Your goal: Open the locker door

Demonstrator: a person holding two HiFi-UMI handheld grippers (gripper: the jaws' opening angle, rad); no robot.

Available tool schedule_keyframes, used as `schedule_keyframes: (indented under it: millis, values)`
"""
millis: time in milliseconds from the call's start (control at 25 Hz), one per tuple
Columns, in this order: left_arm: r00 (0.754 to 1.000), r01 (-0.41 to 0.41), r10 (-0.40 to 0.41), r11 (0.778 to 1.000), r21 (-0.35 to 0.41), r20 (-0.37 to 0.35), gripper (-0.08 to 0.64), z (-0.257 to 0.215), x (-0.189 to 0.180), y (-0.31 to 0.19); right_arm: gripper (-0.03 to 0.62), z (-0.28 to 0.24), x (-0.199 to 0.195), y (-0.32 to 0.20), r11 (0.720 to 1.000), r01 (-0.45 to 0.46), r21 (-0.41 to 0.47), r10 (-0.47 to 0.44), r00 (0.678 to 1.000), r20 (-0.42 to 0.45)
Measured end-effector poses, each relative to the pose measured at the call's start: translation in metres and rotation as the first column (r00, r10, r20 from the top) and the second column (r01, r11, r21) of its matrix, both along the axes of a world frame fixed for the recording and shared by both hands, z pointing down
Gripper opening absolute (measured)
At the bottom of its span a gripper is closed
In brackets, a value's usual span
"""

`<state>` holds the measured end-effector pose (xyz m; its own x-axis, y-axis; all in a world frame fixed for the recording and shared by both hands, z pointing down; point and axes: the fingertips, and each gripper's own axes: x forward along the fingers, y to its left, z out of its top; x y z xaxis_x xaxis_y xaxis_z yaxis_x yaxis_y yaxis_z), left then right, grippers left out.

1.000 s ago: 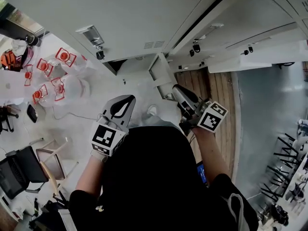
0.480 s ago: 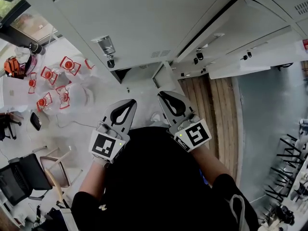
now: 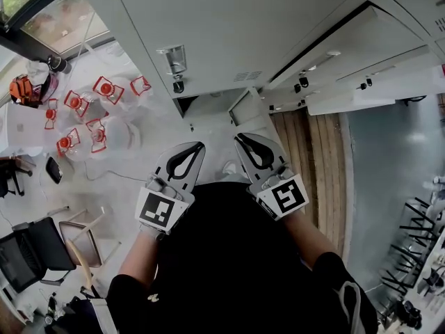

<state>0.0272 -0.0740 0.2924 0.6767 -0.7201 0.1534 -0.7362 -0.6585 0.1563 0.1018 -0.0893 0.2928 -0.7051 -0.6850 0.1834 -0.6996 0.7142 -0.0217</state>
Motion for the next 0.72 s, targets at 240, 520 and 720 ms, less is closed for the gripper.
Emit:
schedule_keyframes:
  millis: [240,520,720]
  values:
    - [1.000,0.008,-0.007,1.000,0.011,-0.006,0.025,0.000,-0.006,0.002,0.043,0.001,-0.010,0.008,1.000,0.016,0.012,-0.016,1.000,-0.021]
    - [1.000,-0.007,0.007,1.000,0.013,0.001,0.025,-0.001,-0.003,0.007,0.043,0.004,-0.011,0.015,1.000,0.013,-0.002,-0.013,1.000,-0.015]
    - [1.000,-0.012,0.012,1.000,0.013,0.010,0.025,0.000,-0.001,0.009,0.043,0.011,-0.005,0.019,1.000,-0.003,-0.019,0.002,1.000,-0.023]
